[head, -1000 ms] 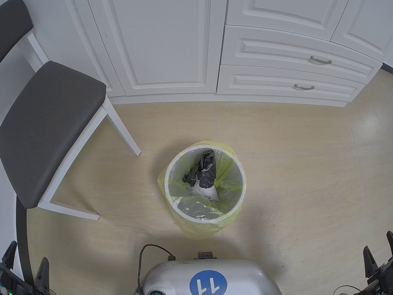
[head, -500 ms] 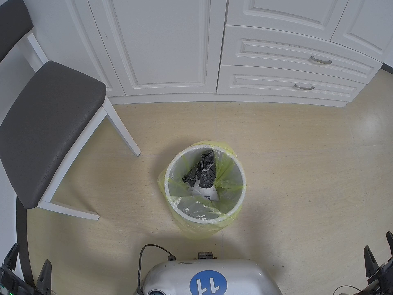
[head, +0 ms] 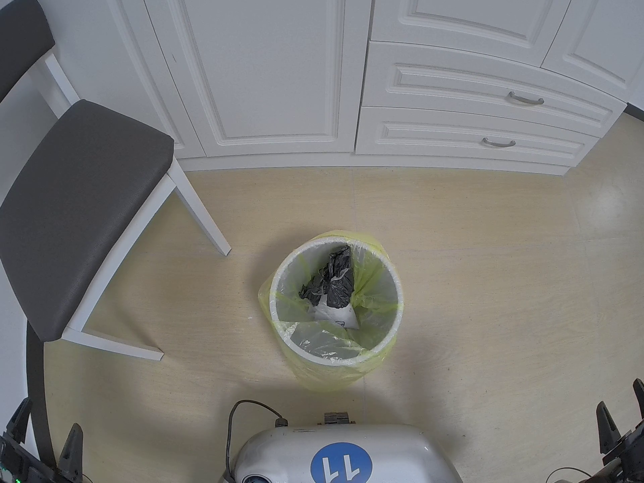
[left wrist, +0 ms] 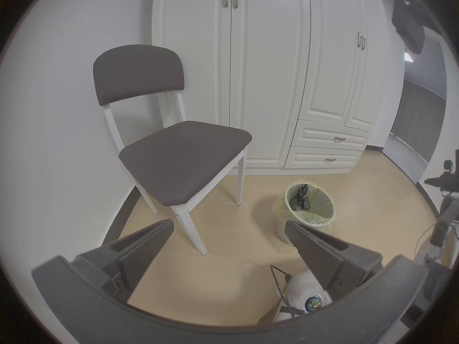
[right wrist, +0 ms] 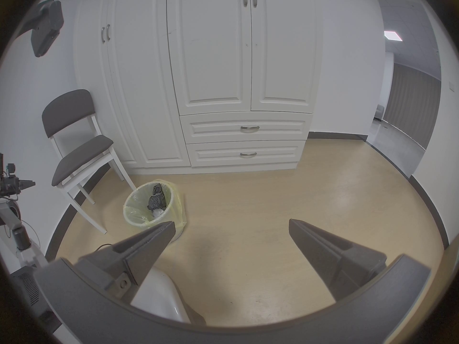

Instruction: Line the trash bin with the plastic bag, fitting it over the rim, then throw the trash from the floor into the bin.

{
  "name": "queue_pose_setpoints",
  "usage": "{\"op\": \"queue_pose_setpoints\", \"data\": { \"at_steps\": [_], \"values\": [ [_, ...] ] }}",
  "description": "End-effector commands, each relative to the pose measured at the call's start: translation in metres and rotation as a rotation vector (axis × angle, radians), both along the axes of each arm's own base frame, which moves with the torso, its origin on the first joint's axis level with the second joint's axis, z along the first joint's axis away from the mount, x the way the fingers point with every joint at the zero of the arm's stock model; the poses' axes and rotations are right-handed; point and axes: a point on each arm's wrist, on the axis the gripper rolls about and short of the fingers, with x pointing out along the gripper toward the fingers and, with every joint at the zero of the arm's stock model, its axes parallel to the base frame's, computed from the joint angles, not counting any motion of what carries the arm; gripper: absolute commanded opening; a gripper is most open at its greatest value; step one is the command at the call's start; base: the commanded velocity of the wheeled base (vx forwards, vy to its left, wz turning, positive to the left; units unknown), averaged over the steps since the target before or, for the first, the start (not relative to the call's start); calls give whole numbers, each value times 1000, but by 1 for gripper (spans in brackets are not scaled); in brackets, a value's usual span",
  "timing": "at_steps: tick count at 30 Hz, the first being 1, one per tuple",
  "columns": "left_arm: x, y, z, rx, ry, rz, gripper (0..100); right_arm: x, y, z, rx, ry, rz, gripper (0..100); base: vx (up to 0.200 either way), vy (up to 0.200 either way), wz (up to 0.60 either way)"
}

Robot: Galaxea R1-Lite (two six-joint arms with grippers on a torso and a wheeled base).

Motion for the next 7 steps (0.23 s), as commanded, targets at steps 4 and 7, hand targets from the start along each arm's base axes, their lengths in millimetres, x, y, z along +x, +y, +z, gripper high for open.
{"op": "queue_pose_setpoints", "data": {
  "at_steps": [4, 7],
  "values": [
    [0, 0, -5, 7, -3, 3, 100, 0, 0, -5, 3, 0, -2, 100, 0, 0, 0],
    [0, 0, -5, 7, -3, 3, 100, 0, 0, -5, 6, 0, -2, 100, 0, 0, 0]
  ]
}}
